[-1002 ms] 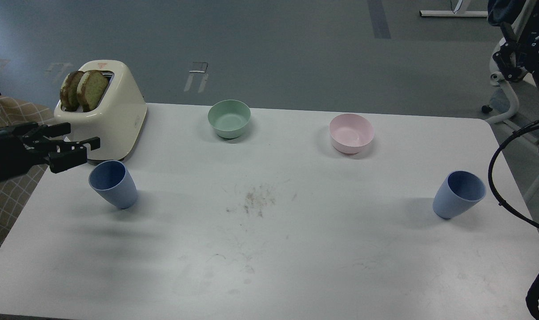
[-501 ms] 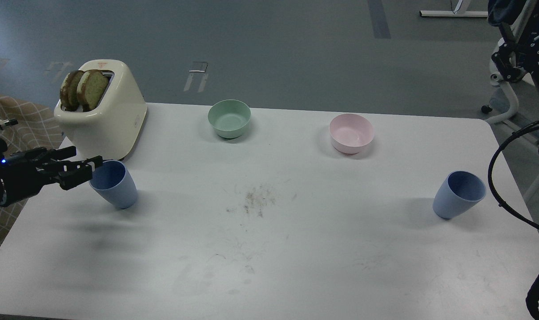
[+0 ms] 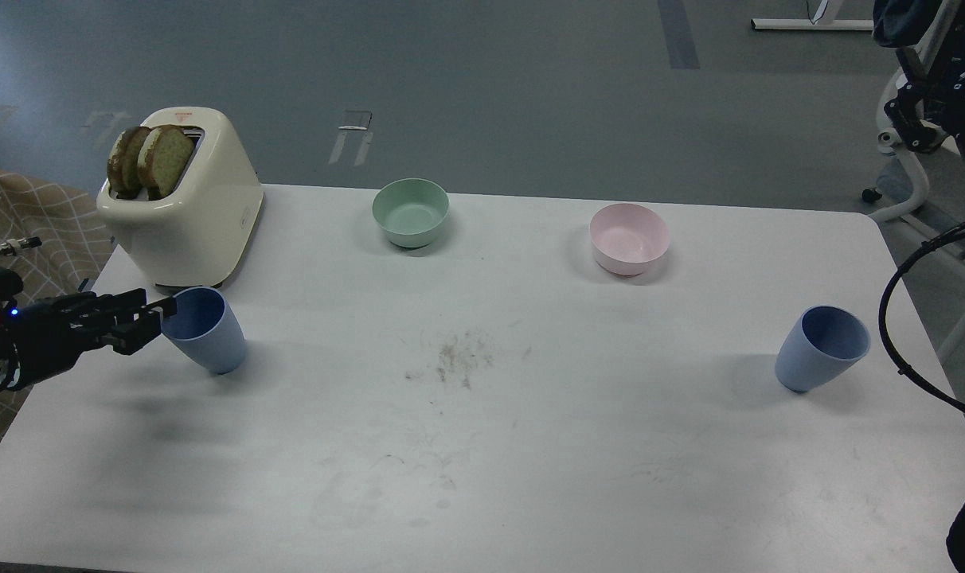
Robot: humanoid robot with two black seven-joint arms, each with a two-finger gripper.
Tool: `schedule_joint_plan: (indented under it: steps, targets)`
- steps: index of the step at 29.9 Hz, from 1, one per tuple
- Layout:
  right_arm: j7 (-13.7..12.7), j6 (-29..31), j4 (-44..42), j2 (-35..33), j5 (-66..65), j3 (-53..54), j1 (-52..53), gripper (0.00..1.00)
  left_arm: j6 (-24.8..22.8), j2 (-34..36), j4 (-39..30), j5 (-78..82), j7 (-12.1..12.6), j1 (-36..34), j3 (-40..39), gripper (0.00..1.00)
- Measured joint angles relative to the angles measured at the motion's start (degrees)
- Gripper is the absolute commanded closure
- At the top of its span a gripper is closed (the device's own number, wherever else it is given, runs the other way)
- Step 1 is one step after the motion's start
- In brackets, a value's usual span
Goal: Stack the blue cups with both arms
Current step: 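Reach the left gripper to the blue cup beside the toaster and grasp it, then lift the blue cup with the left gripper and carry it to table center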
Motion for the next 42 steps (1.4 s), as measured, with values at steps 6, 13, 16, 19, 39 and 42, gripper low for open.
schedule_joint_plan:
  steps: [6, 13, 16, 19, 39, 42]
  targets:
    - [0.00, 0.00, -0.08, 0.00, 0.00, 0.00, -0.25, 0.00, 0.00, -0.97, 0.00, -0.01, -0.04, -0.04, -0.07, 0.63]
    - [0.00, 0.05, -0.08, -0.08, 0.00, 0.00, -0.53, 0.00, -0.10, -2.00, 0.06, 0.16, -0.04, 0.01, 0.00, 0.92]
    - [0.00, 0.05, -0.08, -0.10, 0.00, 0.00, -0.80, 0.00, -0.26, -2.28, 0.30, 0.22, -0.04, 0.00, 0.01, 1.00]
    - [0.00, 0.05, -0.08, -0.15, 0.00, 0.00, -0.87, 0.00, -0.32, -2.39, 0.55, 0.24, -0.04, -0.33, 0.02, 1.00]
    - [0.00, -0.04, -0.01, -1.64, 0.00, 1.69, -2.06, 0.00, -11.62, -2.74, -18.58, 6.57, -0.64, -19.51, 0.15, 1.00]
    - [0.00, -0.04, 0.00, -2.00, 0.00, 1.77, -2.39, 0.00, -15.11, -7.58, -19.45, 11.56, -0.49, -21.72, 0.34, 1.00]
